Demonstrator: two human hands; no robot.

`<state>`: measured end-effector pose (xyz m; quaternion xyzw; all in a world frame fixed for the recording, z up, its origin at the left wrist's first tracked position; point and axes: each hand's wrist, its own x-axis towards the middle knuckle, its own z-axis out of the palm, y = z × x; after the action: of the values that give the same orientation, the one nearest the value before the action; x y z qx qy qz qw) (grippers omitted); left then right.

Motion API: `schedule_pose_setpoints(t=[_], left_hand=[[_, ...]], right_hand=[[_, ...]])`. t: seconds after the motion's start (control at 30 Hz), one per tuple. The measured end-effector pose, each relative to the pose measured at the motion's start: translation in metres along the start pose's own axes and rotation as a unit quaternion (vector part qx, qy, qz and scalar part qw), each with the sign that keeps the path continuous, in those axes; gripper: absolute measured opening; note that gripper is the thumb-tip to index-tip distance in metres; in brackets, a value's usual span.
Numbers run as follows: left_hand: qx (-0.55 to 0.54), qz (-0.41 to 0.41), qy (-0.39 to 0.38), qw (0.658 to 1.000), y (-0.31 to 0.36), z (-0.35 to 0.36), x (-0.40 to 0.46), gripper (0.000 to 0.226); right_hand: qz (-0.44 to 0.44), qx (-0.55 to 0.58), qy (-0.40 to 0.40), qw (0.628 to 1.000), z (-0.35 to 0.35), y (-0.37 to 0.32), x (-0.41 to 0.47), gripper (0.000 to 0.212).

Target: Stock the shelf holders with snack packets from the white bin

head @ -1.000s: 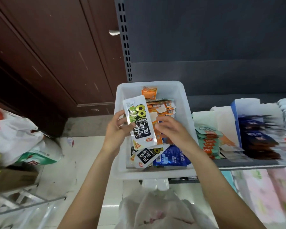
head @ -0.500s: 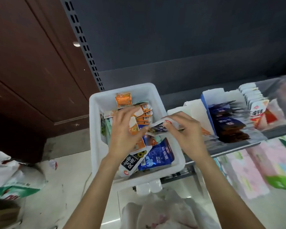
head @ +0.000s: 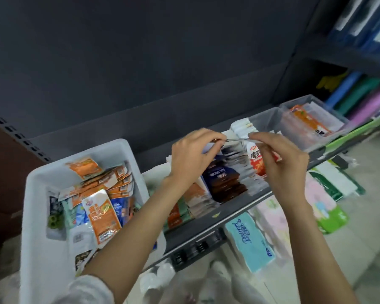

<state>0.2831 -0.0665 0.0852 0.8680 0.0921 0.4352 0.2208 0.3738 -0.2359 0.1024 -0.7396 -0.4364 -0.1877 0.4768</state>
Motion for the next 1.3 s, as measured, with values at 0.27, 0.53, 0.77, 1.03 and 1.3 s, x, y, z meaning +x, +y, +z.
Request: schedule_pose_setpoints(t=[0.27,0.53,0.77,1.03,1.3], left_hand=[[0.006,-0.182,-0.129,0.975,-0.008,0.077,0.033,0.015],[0.166,-0.186,-0.231,0.940,-0.026,0.086,0.023,0.024],[0.153,-0.160,-0.264,0.939,-0.028,0.074,0.008,0.026],[0.108,-0.154,-0.058,0.980,-0.014,0.004,-0.026,0.024],[0.160,-0.309,0.024,0.937,-0.038,-0.125,-0.120,0.015]], right_hand=[[0.000,-0.028,-0.051,0.998,0.014,0.093,0.039,0.026],[-0.050,-0.070,-0.210,0.974,0.039,0.118,0.068,0.015],[-0.121,-0.240,-0.385,0.883,0.062,0.120,0.056,0.030],[-0.063,-0.008,-0.213,0.975,0.056,0.053,0.033,0.036],[-0.073,0.137,-0.394,0.906,0.119,-0.075,-0.029,0.025]])
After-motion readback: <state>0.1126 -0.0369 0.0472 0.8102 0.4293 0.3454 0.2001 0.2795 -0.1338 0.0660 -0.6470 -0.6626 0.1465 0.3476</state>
